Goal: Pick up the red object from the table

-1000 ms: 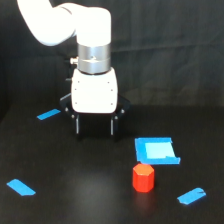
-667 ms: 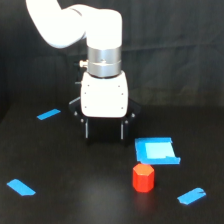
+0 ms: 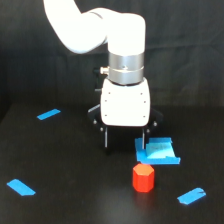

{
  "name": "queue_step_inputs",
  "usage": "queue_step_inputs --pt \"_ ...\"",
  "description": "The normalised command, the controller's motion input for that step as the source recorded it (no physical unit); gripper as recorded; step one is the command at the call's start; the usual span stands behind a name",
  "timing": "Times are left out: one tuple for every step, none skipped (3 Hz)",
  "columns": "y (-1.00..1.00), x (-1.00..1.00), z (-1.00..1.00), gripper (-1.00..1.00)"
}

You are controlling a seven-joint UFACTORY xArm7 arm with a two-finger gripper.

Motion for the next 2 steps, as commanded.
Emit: queue_step_inputs --pt "-0.77 0.44 -0.02 0.95" --pt "-0.78 0.20 -0.12 0.82"
